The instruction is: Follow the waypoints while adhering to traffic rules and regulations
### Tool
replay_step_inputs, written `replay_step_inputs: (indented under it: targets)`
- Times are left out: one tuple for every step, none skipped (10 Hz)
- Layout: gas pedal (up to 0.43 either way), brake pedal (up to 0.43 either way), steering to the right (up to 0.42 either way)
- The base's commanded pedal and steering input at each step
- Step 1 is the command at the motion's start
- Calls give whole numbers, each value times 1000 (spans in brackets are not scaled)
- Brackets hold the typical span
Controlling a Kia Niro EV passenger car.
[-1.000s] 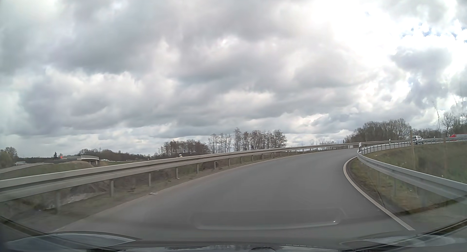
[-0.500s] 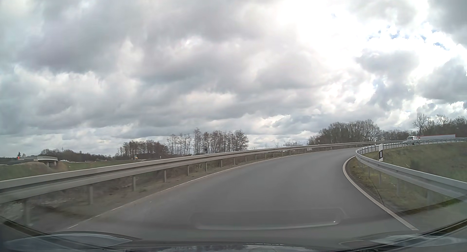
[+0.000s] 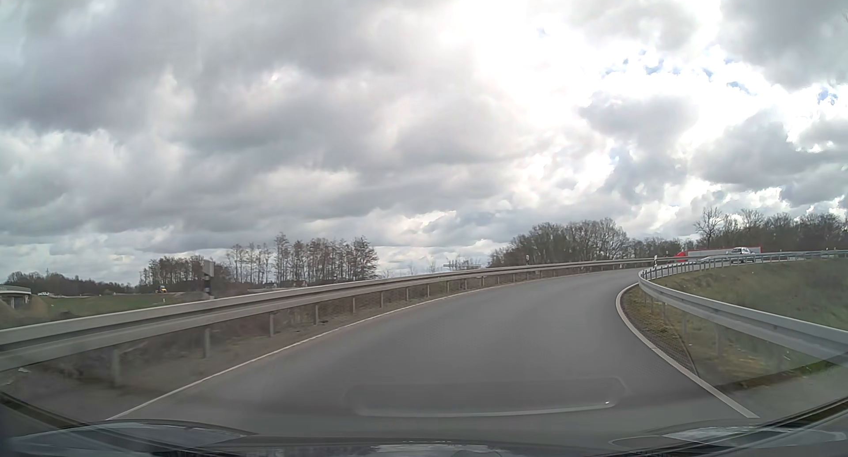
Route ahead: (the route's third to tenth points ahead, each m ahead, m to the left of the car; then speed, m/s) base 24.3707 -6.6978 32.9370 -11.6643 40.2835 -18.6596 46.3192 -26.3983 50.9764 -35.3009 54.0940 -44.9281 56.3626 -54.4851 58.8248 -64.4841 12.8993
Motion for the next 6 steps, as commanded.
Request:
replay_step_inputs:
  targets:
    - [189,0,100]
    - [197,0,100]
    - [228,0,100]
    - [260,0,99]
    - [268,0,95]
    - [268,0,91]
